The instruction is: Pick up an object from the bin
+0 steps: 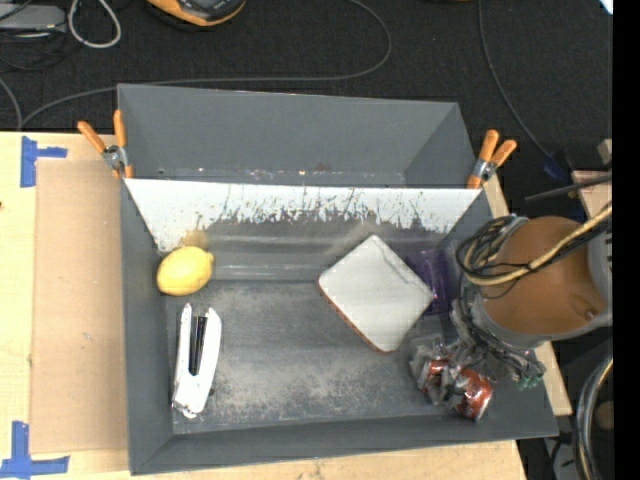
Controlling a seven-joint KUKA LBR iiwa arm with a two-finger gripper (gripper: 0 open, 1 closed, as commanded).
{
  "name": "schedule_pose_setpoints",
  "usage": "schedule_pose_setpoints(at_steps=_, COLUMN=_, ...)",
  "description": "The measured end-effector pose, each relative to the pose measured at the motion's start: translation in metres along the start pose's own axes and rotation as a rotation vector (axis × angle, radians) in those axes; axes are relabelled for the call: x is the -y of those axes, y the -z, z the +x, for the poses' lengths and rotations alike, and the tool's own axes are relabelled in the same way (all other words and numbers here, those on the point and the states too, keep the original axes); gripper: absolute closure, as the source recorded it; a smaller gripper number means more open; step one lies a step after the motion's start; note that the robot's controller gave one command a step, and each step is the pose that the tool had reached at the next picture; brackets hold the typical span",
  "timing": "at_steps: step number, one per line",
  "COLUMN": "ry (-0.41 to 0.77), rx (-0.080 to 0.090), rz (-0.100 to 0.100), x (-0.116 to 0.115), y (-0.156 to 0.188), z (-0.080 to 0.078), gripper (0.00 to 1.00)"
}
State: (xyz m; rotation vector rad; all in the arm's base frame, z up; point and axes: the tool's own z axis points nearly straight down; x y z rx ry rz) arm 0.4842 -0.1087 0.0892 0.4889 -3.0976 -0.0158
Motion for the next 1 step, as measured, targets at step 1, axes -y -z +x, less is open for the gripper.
schedule_pose_setpoints(at_steps=1, ry=-0.002, rx=0.004, rz=0.003, x=0.0005, y=0.0304, z=-0.0008, gripper=1.0)
